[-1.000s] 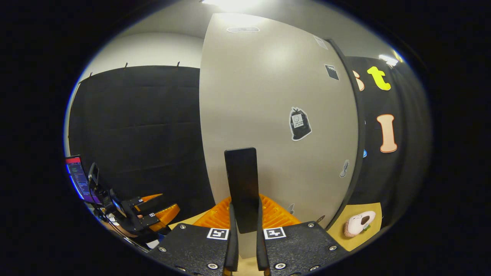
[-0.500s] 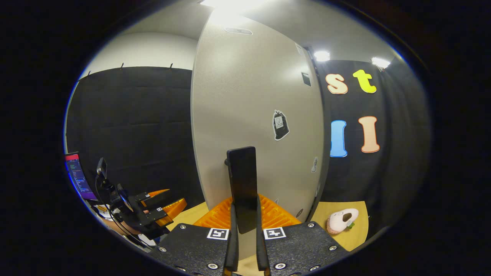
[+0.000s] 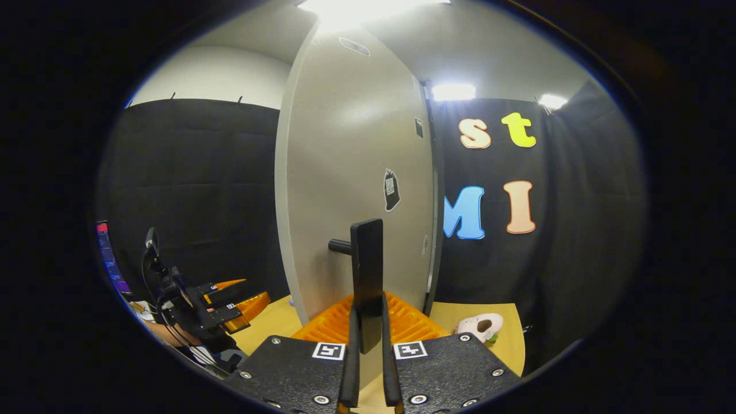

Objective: Open the cabinet door with the right hand, grasp the bottle in the cabinet with the left hand and place it on the coaster, then close the cabinet door with the right hand.

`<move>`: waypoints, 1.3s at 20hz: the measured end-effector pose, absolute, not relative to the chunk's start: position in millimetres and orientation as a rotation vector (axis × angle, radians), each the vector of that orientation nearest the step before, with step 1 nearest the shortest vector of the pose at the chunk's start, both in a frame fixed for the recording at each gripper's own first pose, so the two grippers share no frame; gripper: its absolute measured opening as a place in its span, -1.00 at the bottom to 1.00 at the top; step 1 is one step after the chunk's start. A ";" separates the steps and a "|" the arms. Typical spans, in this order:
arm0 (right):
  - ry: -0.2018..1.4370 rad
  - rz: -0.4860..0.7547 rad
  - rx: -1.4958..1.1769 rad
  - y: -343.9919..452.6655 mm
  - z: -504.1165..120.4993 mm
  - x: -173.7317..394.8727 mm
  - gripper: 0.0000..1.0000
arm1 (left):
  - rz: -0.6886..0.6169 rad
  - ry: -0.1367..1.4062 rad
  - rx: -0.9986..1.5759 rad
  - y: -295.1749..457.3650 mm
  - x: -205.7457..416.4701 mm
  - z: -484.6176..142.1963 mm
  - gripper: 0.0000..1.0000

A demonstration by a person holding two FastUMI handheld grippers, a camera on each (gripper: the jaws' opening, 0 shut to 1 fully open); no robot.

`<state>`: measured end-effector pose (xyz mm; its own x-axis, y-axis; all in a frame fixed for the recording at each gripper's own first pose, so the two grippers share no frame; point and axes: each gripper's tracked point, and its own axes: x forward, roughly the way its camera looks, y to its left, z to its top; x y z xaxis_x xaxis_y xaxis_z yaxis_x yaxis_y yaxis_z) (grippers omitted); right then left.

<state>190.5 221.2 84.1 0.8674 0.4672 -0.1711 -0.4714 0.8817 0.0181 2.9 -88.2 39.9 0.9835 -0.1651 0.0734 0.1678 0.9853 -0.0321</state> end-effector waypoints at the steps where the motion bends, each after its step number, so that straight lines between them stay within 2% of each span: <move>1: 0.166 0.481 -0.033 216.6 85.3 190.1 -0.67 | -0.169 -0.064 -0.046 -92.8 3.2 39.5 0.82; 2: 0.162 0.473 -0.037 212.4 85.5 191.1 -0.67 | -0.171 -0.057 -0.053 -97.6 3.3 39.1 0.76; 5: 0.146 0.445 -0.025 207.0 86.1 196.6 -0.67 | -0.161 -0.034 -0.050 -109.8 6.9 36.1 0.82; 8: 0.120 0.409 -0.034 197.3 88.6 206.8 -0.68 | -0.148 -0.028 -0.047 -124.3 11.4 36.6 0.76; 10: 0.114 0.433 -0.011 200.5 88.5 202.5 -0.68 | -0.138 -0.037 -0.042 -132.4 16.4 42.9 0.82; 12: 0.099 0.476 -0.011 203.6 89.0 200.0 -0.68 | -0.123 -0.045 -0.034 -139.5 24.3 50.7 0.76; 15: 0.058 0.462 -0.057 184.3 88.9 198.3 -0.66 | -0.134 -0.043 -0.032 -149.1 43.6 64.8 0.76; 16: 0.053 0.445 -0.067 176.7 86.5 194.7 -0.54 | -0.141 -0.049 -0.025 -150.7 51.9 70.4 0.80; 17: 0.054 0.437 -0.064 170.2 84.2 190.3 -0.39 | -0.154 -0.056 -0.015 -154.5 60.7 76.2 0.76; 18: 0.051 0.433 -0.055 165.9 83.1 188.3 -0.05 | -0.169 -0.061 -0.012 -159.8 70.7 80.6 0.82; 21: 0.035 0.335 -0.035 131.5 83.9 187.7 0.72 | -0.209 -0.064 -0.020 -172.0 100.9 90.9 0.82; 22: 0.039 0.294 -0.029 121.6 81.9 186.0 0.88 | -0.218 -0.066 -0.029 -175.7 111.7 93.4 0.76; 26: 0.062 0.126 -0.010 73.4 70.8 188.2 0.88 | -0.256 -0.068 -0.048 -190.5 151.2 97.7 0.80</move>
<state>188.2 73.4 70.8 0.9902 0.1255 -0.0620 -0.1260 0.9920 -0.0057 151.2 -190.5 97.7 0.9651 -0.2515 0.0734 0.2547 0.9662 -0.0387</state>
